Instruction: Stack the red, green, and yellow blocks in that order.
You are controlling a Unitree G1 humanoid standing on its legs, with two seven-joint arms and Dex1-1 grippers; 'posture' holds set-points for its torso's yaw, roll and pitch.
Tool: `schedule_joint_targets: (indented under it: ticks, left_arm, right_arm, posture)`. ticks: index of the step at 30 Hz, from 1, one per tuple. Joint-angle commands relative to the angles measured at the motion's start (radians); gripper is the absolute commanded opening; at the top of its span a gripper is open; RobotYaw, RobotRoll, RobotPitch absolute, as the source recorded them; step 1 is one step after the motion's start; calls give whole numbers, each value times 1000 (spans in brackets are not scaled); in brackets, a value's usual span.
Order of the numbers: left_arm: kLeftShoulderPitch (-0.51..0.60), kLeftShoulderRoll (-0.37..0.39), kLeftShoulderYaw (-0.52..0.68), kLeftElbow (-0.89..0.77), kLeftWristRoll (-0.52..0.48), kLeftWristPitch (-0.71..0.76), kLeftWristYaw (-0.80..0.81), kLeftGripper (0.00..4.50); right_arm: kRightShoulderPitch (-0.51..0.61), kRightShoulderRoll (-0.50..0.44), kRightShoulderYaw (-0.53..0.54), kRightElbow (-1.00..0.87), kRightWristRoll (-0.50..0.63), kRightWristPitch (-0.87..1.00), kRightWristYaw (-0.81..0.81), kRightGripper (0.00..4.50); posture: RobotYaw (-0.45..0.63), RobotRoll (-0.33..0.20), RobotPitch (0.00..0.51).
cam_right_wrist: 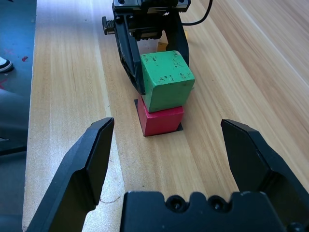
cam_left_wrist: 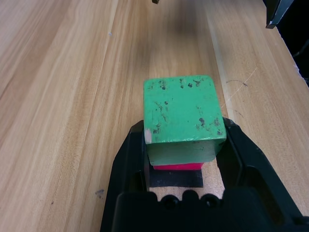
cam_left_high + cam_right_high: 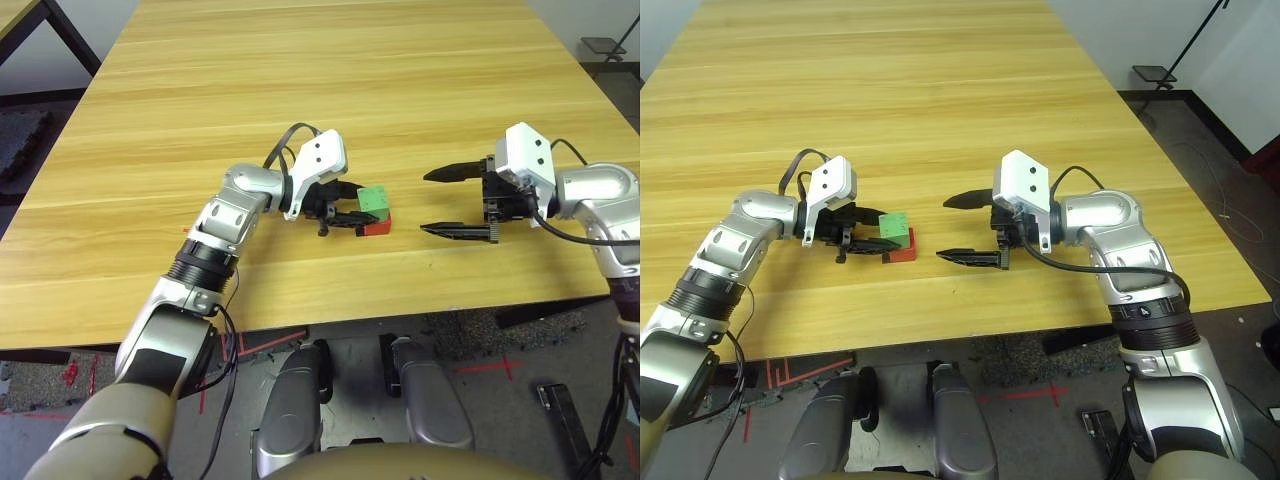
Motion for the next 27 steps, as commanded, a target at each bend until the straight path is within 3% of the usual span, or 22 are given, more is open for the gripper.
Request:
schedule_joint_targets:
  ticks: [1, 12, 19, 27]
  left_arm:
    - [0, -7, -20, 26, 18, -13, -6, 2091]
    - [8, -7, -28, 44, 26, -23, -21, 2091]
    - [4, 0, -22, 43, 29, -6, -20, 4416]
    - [7, 32, -18, 36, 30, 1, -39, 4466]
  right_arm:
    - [12, 0, 1, -10, 2, -6, 0, 4500]
    - [14, 7, 6, -10, 1, -5, -5, 4500]
    - [-3, 14, 12, 8, -4, -7, -6, 4500]
    - [-22, 25, 17, 42, -12, -24, -1, 4500]
  posture:
    - [163, 22, 196]
    - [164, 19, 203]
    - [173, 20, 205]
    - [173, 20, 205]
